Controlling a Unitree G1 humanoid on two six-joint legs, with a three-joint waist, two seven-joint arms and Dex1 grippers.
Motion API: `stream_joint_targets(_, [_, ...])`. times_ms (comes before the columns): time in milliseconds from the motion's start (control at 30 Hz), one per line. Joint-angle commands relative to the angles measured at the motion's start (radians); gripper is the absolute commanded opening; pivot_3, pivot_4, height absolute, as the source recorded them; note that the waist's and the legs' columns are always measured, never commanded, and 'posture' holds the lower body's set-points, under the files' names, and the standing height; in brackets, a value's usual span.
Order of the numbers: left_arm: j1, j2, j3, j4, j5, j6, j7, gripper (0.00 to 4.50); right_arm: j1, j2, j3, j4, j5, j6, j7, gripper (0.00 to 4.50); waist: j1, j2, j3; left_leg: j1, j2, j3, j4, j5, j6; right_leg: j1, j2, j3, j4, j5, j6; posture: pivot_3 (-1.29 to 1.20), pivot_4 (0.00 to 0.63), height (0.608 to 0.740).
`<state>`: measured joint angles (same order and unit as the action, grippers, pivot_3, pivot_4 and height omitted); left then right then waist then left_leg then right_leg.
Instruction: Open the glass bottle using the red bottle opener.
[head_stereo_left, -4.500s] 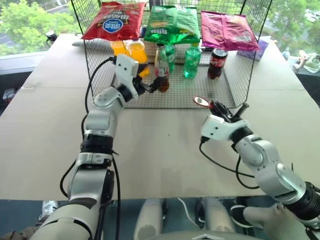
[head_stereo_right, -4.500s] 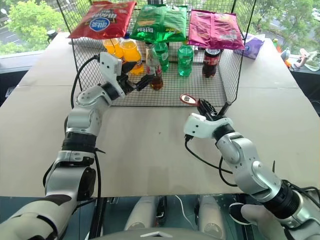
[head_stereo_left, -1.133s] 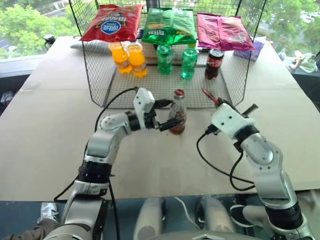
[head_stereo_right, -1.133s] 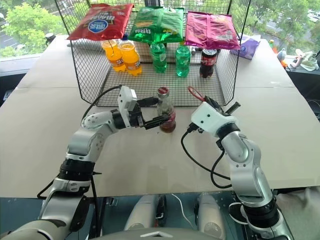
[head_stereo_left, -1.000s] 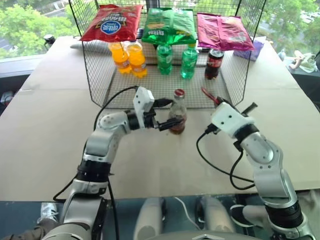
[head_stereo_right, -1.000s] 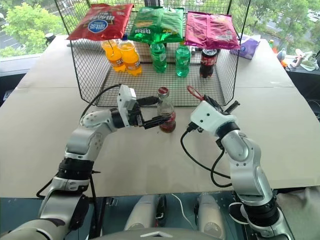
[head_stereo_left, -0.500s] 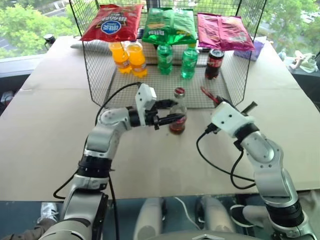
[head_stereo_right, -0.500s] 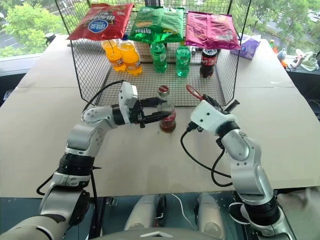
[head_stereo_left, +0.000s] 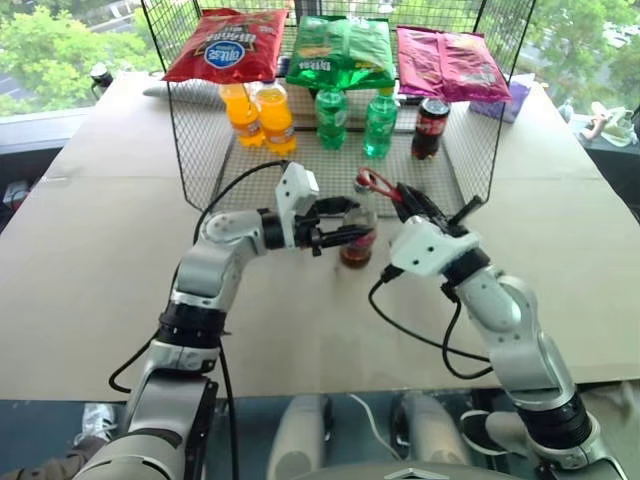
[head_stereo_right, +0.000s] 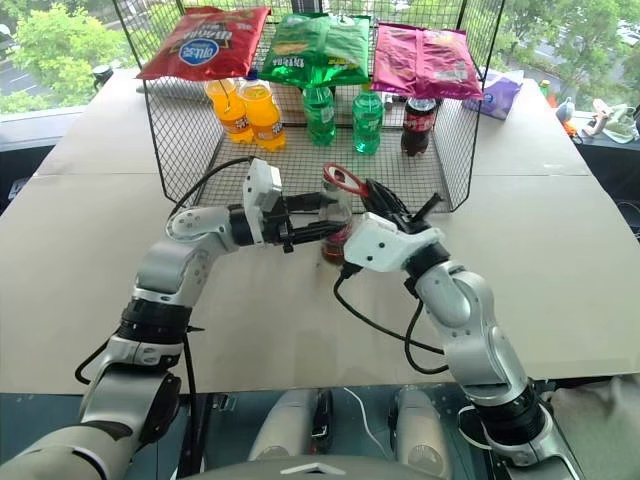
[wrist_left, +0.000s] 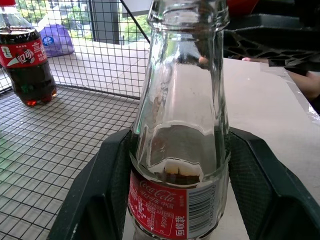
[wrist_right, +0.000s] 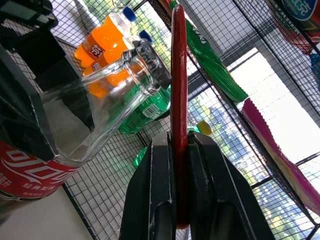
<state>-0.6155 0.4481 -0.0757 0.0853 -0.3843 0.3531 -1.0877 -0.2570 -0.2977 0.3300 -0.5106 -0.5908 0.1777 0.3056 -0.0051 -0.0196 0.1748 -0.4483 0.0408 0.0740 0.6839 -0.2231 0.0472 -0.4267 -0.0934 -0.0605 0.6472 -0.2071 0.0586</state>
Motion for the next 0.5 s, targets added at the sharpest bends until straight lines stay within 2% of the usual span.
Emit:
stream_joint_targets(33, [-0.02, 0.002, 0.011, -0.08, -0.037, 0.026, 0.003, 2.2, 0.025, 0.018, 0.042, 0.035, -0.038, -0.048, -0.045, 0.0, -0.001, 0.0, 0.0, 0.0, 0.0, 0.0, 0.0, 0.0, 0.0, 0.0, 0.0, 0.0, 0.0, 0.0, 0.0, 0.0, 0.15, 0.74])
stream_joint_targets(333, [-0.007, 0.016, 0.004, -0.101, -0.039, 0.05, -0.011, 2.2, 0.02, 0.047, 0.077, 0.14, -0.143, -0.109, -0.154, 0.0, -0.004, 0.0, 0.0, 0.0, 0.0, 0.0, 0.0, 0.0, 0.0, 0.0, 0.0, 0.0, 0.0, 0.0, 0.0, 0.0, 0.15, 0.74])
stream_joint_targets(500, [-0.022, 0.009, 0.0, -0.076, -0.033, 0.043, -0.015, 2.2, 0.006, 0.084, 0.125, 0.249, -0.223, -0.16, -0.261, 0.0, -0.004, 0.0, 0.0, 0.0, 0.0, 0.0, 0.0, 0.0, 0.0, 0.0, 0.0, 0.0, 0.0, 0.0, 0.0, 0.0, 0.15, 0.74])
